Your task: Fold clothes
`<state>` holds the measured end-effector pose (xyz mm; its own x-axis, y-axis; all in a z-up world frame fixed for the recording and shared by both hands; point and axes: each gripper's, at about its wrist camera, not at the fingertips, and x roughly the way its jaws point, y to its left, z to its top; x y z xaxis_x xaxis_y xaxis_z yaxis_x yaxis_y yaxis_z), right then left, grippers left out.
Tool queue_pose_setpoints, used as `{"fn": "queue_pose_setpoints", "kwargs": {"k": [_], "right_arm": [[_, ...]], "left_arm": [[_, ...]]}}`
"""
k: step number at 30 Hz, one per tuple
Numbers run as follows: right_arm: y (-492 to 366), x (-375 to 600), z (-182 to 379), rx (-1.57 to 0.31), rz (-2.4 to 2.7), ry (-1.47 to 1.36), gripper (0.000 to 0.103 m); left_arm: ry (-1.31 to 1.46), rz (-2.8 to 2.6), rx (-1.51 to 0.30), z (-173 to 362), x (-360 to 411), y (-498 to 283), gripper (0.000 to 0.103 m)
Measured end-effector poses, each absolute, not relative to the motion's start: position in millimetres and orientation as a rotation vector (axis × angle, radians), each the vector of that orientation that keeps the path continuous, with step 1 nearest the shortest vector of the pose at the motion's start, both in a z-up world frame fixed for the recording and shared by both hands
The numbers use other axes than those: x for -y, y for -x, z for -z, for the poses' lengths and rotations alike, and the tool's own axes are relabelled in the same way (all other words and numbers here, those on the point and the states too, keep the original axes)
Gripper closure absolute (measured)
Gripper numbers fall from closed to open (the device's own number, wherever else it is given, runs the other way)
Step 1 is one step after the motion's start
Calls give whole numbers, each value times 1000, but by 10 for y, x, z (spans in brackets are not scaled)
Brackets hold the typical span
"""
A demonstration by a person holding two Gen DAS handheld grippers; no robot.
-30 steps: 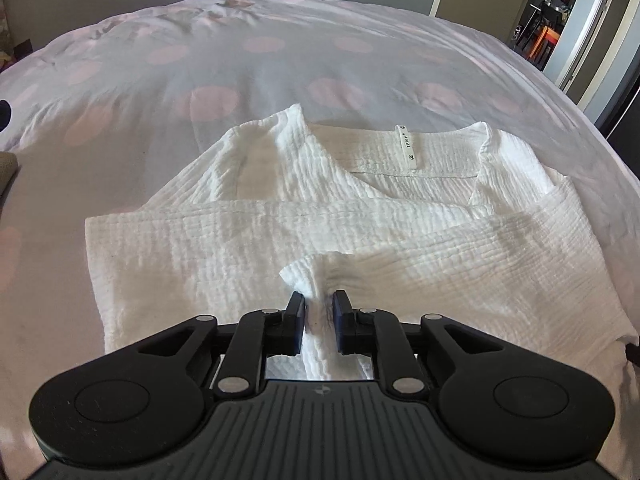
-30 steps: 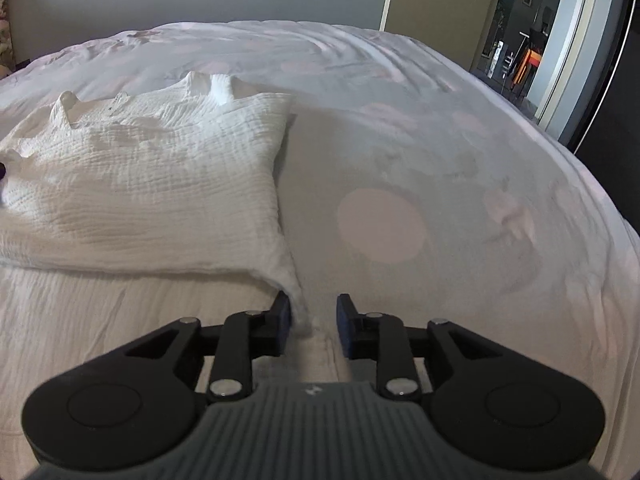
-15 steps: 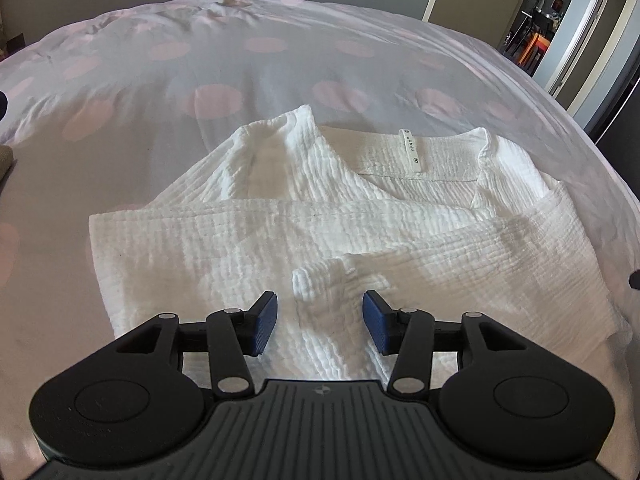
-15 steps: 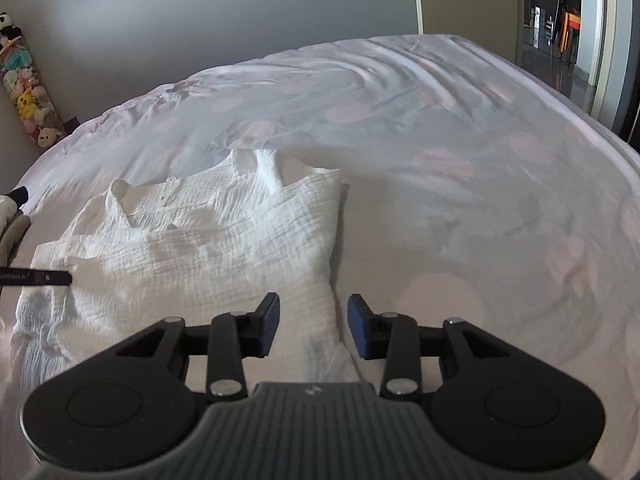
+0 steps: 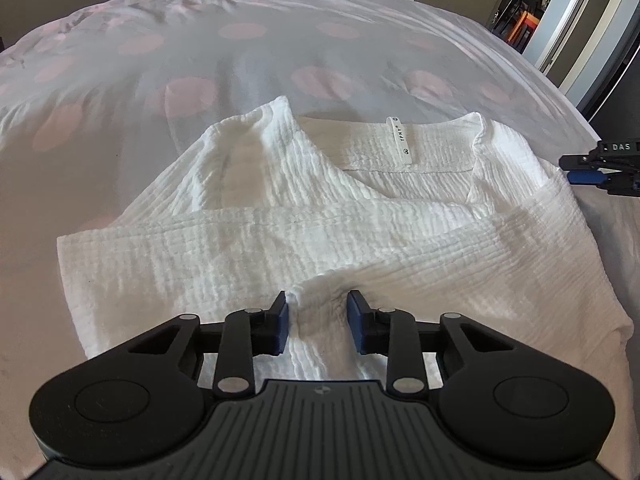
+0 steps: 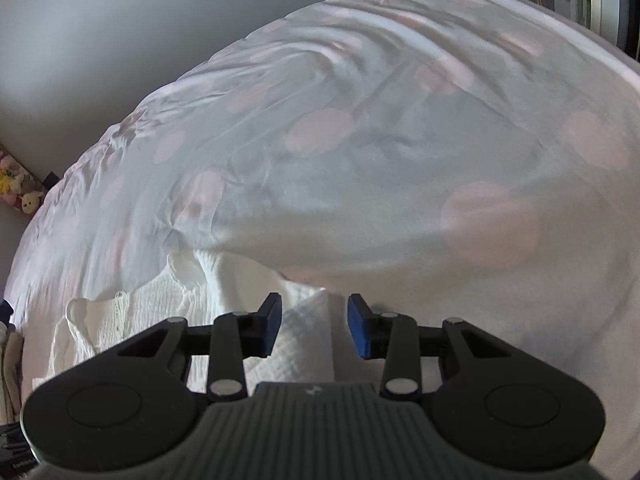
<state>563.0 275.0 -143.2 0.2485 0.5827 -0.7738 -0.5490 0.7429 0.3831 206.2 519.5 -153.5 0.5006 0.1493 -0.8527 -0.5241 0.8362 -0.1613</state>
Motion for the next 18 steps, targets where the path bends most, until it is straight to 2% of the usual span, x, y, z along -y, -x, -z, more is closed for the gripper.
{"fn": "queue_pose_setpoints", "kwargs": {"k": [2,3,4,5,6,11,18], "right_arm": [[-5666,-2807,1506,-1081,-764,-52,63],[-5680,-2831,1543,-1091,-761,-60,68],[-5694,-2855,1580,-1101,-759,-68,75],[-5698,-2873,1596,-1110,-760,-69,90],[-5701,-2890,1611,-1120,-762,-70,98],[-5686,-2845,1380,-947,-679,40,100],[-5759,-2844,1504,-983,-685,61,98]], "left_arm": [[428,-415,-963,1540,-5181,-2074,85],[427,-410,-963,1540,-5173,-2081,89],[425,-404,-962,1537,-5165,-2086,93],[418,-398,-959,1529,-5149,-2102,94],[404,-394,-957,1516,-5132,-2109,97],[349,-411,-912,1404,-5115,-2174,98],[372,-421,-949,1548,-5189,-2273,95]]}}
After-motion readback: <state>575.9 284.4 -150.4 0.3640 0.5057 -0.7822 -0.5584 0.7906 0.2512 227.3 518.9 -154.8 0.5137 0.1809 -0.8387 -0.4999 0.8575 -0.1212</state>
